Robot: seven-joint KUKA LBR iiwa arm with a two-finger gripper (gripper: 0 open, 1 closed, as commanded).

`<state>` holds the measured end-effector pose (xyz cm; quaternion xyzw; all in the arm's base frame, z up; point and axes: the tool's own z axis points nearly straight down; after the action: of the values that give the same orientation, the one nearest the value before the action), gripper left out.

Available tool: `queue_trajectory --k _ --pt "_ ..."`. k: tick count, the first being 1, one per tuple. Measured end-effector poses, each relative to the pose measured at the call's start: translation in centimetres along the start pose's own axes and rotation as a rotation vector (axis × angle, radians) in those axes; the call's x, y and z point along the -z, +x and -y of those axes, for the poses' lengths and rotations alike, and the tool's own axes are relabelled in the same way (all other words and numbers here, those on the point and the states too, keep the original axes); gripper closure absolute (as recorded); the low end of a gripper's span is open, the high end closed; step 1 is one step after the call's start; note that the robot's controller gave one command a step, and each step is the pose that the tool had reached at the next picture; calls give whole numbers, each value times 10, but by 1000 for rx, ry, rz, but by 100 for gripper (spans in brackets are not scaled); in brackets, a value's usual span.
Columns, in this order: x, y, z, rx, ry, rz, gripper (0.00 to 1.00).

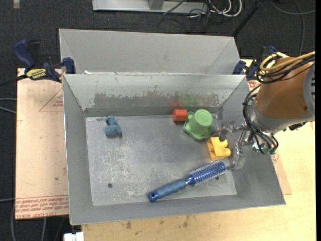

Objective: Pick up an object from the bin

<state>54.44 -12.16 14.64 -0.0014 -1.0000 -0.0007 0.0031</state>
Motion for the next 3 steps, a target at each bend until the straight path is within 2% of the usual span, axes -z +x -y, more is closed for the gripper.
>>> queue_trajectory --k 1,2,3 --pt "-81 24 -35 123 -2 -1 0" --pt "-77 44 -68 103 -2 4 0" --pt "-78 43 -65 101 1 5 100"
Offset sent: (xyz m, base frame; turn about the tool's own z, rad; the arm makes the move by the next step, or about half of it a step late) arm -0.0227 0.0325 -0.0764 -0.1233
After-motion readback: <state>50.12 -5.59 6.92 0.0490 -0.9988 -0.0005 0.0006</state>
